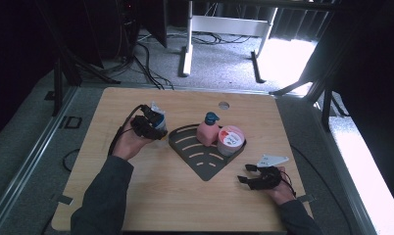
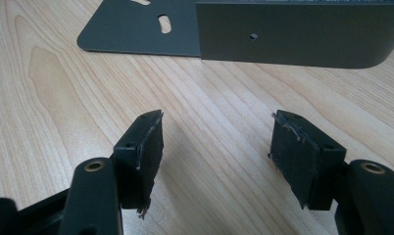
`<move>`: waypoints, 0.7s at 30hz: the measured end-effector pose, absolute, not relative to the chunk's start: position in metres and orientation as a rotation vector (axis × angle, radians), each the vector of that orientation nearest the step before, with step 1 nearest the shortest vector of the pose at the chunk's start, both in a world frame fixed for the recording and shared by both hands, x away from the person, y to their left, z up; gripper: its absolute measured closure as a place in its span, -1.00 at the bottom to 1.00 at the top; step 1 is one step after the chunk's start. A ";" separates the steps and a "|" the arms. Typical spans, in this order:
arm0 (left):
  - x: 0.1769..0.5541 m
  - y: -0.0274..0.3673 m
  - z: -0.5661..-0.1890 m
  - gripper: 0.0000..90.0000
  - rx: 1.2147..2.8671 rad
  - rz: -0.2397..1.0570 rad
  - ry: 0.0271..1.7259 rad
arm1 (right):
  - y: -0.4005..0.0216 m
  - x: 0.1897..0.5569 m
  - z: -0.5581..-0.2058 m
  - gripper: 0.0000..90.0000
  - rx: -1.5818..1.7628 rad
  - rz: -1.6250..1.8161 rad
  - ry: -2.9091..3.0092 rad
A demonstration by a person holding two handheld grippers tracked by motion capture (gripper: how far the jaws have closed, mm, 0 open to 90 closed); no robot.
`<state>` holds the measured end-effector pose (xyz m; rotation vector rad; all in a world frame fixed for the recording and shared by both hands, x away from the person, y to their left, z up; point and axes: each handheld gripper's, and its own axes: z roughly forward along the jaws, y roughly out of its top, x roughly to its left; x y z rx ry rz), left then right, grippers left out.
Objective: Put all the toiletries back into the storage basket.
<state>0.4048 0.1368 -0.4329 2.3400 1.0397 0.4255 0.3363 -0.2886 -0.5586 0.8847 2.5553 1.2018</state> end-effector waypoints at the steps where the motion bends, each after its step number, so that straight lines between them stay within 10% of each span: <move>1: 0.406 0.134 -0.432 0.22 2.346 0.427 1.028 | -0.289 0.336 -0.559 -0.19 0.884 1.202 2.555; 21: 0.409 0.118 -0.427 0.22 2.311 0.431 0.999 | -0.289 0.336 -0.559 -0.19 0.883 1.202 2.556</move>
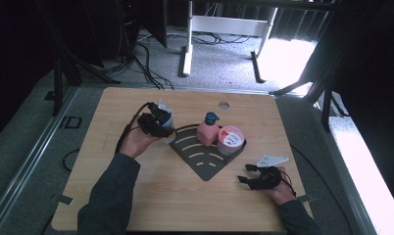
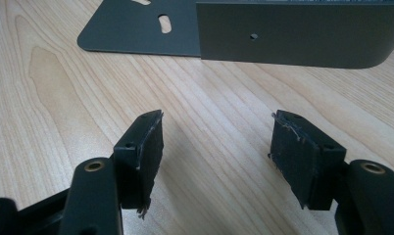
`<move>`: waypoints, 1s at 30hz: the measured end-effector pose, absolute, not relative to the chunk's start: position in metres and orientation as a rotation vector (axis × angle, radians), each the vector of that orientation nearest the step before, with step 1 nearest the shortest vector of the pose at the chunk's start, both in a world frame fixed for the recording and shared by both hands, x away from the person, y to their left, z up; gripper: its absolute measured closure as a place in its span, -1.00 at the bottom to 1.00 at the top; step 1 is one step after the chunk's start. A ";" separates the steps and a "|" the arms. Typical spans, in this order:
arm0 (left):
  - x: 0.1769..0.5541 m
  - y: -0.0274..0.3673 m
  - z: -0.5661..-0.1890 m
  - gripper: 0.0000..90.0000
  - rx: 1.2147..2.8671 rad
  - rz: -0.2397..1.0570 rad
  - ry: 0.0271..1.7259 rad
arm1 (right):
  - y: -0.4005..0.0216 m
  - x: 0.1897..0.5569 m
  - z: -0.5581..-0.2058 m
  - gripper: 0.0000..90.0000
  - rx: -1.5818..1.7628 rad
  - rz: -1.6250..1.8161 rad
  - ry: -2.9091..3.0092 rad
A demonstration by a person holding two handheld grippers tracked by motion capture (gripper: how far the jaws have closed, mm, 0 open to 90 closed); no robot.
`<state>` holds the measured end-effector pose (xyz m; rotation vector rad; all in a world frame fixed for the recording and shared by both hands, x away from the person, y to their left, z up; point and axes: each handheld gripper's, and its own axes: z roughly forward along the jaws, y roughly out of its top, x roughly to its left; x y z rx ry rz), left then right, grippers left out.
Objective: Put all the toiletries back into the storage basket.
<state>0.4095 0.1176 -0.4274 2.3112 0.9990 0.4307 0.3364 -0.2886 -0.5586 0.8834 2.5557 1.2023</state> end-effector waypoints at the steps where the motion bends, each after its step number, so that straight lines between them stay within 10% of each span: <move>1: 0.410 0.116 -0.427 0.22 2.312 0.428 0.998 | -0.289 0.336 -0.559 -0.19 0.883 1.202 2.556; 30: 0.423 0.084 -0.435 0.22 2.315 0.416 0.965 | -0.289 0.337 -0.559 -0.19 0.881 1.203 2.557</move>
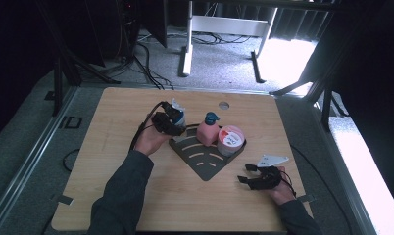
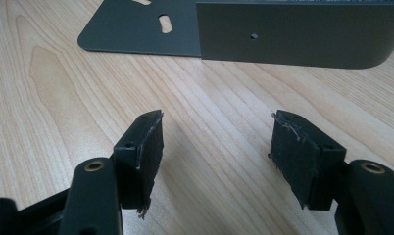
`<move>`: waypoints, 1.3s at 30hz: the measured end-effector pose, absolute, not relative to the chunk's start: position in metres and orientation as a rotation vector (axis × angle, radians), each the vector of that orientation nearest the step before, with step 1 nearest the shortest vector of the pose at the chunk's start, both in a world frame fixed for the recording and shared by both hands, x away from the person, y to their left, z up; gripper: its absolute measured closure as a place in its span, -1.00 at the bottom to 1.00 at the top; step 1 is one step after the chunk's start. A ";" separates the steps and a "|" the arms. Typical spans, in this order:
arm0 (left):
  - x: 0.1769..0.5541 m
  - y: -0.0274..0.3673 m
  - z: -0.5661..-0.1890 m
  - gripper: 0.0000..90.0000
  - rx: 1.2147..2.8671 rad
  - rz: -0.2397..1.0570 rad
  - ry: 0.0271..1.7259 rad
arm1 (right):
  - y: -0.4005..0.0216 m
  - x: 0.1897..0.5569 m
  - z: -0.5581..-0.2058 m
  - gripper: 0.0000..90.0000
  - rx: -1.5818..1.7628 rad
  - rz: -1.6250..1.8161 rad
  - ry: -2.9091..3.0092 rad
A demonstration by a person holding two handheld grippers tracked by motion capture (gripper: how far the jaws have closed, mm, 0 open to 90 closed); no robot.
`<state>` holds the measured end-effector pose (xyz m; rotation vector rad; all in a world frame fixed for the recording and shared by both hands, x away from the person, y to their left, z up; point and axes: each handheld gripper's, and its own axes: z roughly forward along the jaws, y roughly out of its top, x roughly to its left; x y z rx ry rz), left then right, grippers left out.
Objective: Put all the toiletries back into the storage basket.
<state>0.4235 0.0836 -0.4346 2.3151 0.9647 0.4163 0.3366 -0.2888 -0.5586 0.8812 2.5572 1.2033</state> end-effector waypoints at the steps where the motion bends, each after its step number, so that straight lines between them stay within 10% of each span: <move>1: 0.424 0.083 -0.435 0.22 2.315 0.417 0.965 | -0.289 0.337 -0.559 -0.19 0.880 1.203 2.557; 39: 0.447 0.058 -0.457 0.22 2.328 0.430 0.979 | -0.289 0.336 -0.559 -0.19 0.880 1.202 2.559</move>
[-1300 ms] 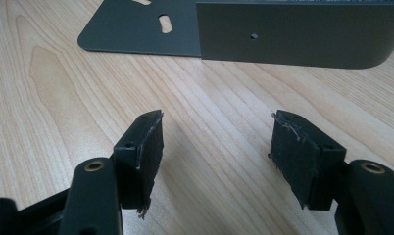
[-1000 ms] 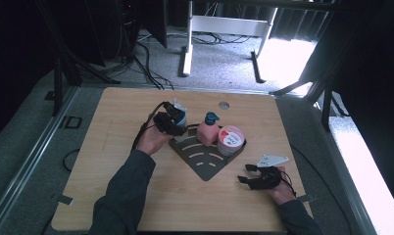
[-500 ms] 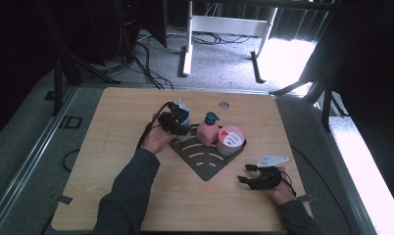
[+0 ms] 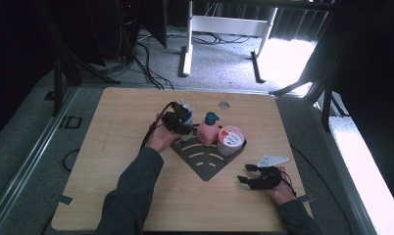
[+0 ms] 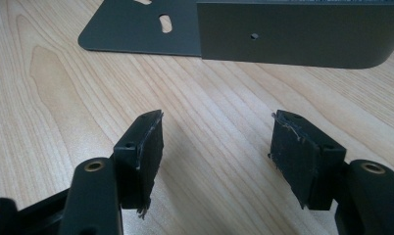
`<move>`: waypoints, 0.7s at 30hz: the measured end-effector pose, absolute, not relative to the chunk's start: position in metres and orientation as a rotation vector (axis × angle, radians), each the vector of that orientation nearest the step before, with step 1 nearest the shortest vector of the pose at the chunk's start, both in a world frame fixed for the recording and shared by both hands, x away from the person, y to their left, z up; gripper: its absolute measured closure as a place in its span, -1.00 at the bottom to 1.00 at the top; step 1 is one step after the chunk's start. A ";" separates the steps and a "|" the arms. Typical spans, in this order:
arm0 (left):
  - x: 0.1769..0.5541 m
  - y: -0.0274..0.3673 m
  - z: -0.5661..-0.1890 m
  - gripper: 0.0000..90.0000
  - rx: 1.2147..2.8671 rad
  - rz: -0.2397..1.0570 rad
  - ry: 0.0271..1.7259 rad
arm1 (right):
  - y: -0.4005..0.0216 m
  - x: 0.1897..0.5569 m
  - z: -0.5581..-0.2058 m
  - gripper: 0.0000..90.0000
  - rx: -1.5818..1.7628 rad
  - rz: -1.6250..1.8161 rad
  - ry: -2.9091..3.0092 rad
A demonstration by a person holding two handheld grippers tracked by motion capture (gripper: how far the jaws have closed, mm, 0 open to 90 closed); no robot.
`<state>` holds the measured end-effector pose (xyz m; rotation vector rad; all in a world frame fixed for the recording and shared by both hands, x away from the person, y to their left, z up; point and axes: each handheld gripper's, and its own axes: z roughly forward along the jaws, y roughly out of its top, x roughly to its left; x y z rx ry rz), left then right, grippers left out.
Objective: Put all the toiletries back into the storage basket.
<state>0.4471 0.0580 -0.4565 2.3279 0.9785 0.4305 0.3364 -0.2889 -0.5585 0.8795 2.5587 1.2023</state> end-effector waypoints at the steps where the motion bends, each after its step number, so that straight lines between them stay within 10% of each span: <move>1: 0.448 0.057 -0.457 0.22 2.324 0.428 0.982 | -0.289 0.336 -0.559 -0.19 0.880 1.203 2.559; 21: 0.457 0.050 -0.470 0.22 2.324 0.427 1.010 | -0.289 0.337 -0.559 -0.19 0.881 1.206 2.560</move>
